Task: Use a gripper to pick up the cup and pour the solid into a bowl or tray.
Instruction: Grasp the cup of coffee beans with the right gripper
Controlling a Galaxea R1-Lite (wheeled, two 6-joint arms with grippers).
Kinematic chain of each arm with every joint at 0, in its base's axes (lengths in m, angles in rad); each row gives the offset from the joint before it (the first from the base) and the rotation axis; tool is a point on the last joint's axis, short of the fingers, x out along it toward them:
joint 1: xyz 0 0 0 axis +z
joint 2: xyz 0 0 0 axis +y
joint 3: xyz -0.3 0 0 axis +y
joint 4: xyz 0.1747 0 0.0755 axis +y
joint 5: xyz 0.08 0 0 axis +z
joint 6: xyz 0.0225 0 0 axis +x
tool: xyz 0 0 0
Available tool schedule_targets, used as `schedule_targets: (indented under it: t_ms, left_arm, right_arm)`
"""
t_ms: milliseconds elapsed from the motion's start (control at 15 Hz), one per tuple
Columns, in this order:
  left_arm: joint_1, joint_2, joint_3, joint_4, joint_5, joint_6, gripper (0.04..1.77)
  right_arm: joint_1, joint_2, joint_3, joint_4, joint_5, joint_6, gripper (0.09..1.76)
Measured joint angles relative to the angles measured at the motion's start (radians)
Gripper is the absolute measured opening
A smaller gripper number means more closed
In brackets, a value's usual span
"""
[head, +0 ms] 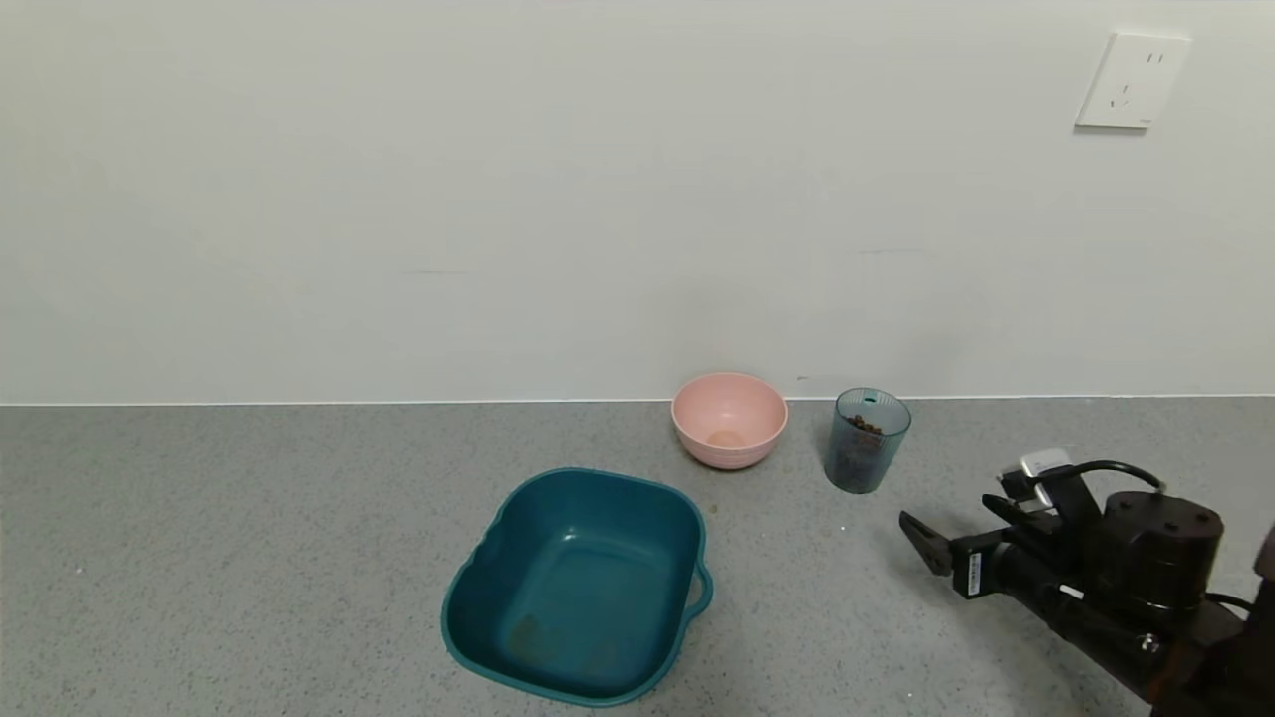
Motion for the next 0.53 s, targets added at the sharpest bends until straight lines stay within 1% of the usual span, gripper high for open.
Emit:
schedule_targets:
  t_ms: [267,533]
  left_arm:
    - [0.000,0.000,0.000,0.000,0.000,0.000,1.76]
    - [0.000,0.000,0.000,0.000,0.000,0.000,1.76]
  right_arm:
    - [0.007,0.131,-0.129,-0.024,-0.005,-0.001,1.71]
    - [0.019,0.212,-0.262,-0.024,-0.022,0.003,1.71]
